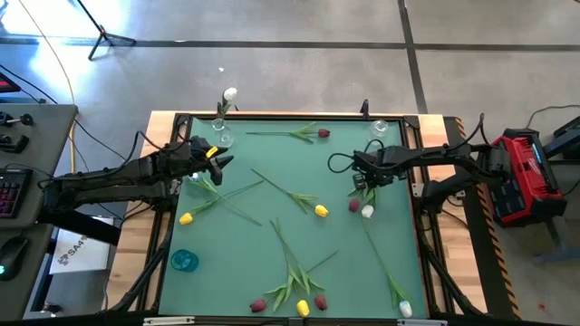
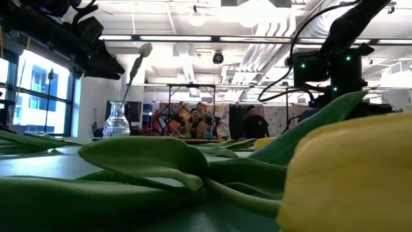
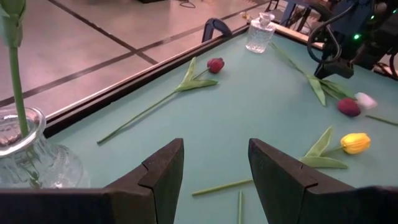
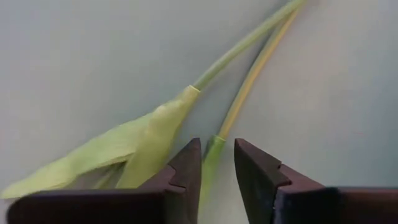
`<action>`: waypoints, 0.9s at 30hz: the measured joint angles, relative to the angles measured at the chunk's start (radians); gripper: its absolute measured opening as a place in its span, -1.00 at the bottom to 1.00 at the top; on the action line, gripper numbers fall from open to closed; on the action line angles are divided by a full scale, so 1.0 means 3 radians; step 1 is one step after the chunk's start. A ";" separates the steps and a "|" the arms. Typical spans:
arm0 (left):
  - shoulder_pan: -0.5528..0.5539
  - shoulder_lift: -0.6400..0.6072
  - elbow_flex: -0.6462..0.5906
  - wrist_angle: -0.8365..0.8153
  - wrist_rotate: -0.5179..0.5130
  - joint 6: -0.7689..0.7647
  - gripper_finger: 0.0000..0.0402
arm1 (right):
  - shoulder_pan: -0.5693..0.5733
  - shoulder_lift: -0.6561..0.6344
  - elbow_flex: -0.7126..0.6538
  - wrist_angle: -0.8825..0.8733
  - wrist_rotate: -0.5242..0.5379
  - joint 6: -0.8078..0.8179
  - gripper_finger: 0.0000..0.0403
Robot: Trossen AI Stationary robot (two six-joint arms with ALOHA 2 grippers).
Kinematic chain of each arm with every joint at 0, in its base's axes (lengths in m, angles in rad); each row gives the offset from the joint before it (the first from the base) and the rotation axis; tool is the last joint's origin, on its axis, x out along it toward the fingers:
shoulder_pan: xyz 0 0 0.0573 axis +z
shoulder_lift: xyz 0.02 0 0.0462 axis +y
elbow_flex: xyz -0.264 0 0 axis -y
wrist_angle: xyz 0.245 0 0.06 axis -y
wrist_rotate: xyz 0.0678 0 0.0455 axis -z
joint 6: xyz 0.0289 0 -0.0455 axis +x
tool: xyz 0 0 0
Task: Sort flowers into vase by color
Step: Put the white flower into the left transparent vase
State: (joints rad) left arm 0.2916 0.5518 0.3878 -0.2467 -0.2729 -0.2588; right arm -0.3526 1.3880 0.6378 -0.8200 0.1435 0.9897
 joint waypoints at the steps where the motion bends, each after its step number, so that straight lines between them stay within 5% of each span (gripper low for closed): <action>1: 0.0000 0.0000 0.0000 -0.0014 0.0000 0.0000 -0.15 | 0.0001 0.0000 -0.0013 0.0004 -0.0002 -0.0001 -0.66; 12: 0.0000 -0.0001 0.0000 -0.0035 -0.0084 0.0000 -0.15 | 0.0025 -0.0075 -0.0283 0.0218 -0.0044 -0.0040 -0.88; 27: -0.0028 -0.0001 0.0000 0.0128 0.0062 0.0206 -0.15 | 0.0380 -0.0351 0.0890 -0.1479 0.0150 -0.0009 -1.00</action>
State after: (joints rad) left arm 0.2832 0.5514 0.3878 -0.2083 -0.2544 -0.1971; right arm -0.2385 1.2827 0.9048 -1.2637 0.1884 0.9870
